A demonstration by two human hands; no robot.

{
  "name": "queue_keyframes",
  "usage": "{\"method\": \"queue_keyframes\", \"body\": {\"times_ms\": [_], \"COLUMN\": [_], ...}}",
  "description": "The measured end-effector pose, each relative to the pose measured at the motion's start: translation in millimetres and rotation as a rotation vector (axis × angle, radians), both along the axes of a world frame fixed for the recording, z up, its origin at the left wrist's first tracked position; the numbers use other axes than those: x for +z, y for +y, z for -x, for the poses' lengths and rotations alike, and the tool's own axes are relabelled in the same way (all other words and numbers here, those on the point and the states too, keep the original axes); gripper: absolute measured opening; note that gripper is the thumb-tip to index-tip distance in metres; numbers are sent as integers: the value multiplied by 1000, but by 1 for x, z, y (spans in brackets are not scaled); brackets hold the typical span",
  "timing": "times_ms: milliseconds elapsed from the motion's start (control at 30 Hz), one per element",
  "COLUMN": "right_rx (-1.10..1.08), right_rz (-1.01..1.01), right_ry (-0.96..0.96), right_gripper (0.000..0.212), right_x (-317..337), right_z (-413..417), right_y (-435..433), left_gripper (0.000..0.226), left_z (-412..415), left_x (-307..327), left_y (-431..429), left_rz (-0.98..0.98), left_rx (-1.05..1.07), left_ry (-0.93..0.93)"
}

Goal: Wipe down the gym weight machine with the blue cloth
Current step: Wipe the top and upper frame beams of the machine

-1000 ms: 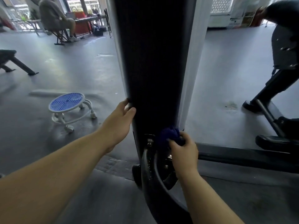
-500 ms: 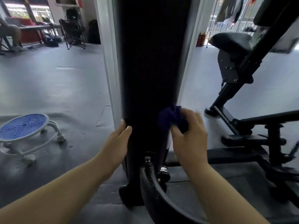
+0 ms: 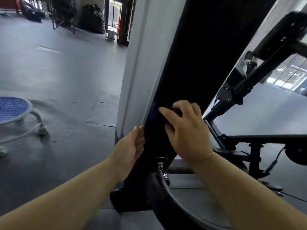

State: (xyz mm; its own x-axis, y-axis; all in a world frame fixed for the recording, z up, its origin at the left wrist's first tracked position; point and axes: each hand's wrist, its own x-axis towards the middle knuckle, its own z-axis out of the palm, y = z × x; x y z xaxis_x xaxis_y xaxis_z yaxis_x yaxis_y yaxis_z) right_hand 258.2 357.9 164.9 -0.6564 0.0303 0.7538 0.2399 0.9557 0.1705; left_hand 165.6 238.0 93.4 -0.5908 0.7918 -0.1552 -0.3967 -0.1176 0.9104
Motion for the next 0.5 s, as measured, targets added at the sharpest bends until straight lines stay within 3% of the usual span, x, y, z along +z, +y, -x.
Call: {"method": "queue_keyframes", "body": {"times_ms": [100, 300, 400, 500], "right_rx": [-61, -104, -184, -220], "right_rz": [-20, -110, -54, 0], "right_ry": [104, -319, -529, -623], "right_gripper": [33, 38, 32, 29], "right_x": [25, -39, -58, -83], "right_z": [15, 20, 20, 15], "right_y": [-5, -15, -43, -58], "left_gripper": [43, 38, 33, 30], "left_z": [18, 31, 32, 29], "left_x": [-6, -13, -30, -47], "left_y": [-9, -27, -41, -52], "left_rz": [-39, -34, 31, 127], "left_rx": [18, -41, -27, -37], "left_ry": [-135, -132, -129, -117]}}
